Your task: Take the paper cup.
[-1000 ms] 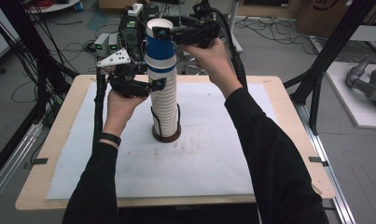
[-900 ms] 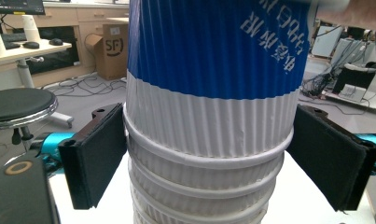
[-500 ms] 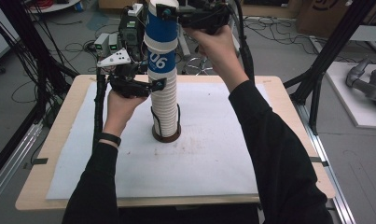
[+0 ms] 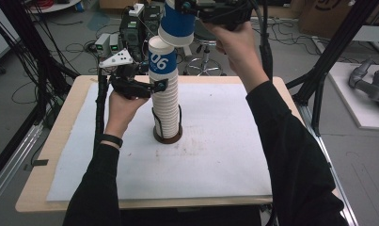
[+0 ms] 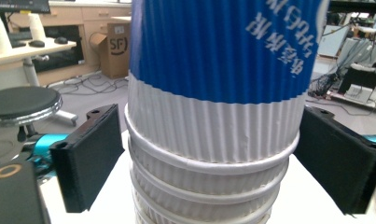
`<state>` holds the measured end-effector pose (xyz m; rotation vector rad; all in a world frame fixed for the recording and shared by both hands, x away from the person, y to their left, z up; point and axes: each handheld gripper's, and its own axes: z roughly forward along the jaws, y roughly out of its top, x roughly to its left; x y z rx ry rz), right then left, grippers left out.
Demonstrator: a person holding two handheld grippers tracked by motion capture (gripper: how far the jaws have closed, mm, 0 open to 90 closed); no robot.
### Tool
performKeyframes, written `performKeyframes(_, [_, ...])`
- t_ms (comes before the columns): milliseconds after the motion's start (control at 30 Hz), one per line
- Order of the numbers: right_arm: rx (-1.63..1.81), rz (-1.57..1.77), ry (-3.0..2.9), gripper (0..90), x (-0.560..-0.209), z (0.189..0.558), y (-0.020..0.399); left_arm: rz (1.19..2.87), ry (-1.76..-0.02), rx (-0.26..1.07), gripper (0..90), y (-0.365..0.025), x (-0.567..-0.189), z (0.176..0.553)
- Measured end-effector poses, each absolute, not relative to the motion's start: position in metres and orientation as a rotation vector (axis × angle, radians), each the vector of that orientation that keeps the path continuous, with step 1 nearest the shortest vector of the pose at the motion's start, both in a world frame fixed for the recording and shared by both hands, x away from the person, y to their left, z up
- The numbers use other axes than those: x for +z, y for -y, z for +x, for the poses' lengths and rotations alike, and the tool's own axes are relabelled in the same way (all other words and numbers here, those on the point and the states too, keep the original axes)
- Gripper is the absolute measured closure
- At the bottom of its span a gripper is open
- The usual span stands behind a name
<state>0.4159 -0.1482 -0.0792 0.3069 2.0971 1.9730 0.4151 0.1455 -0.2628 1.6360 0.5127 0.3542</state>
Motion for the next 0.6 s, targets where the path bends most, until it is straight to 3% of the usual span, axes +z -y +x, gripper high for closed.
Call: performKeyframes(600, [1.921,0.363,-2.105,31.4,-0.127,0.398,0.206,1.643,-0.538,0.474,6.3,-0.171,-0.27,0.378])
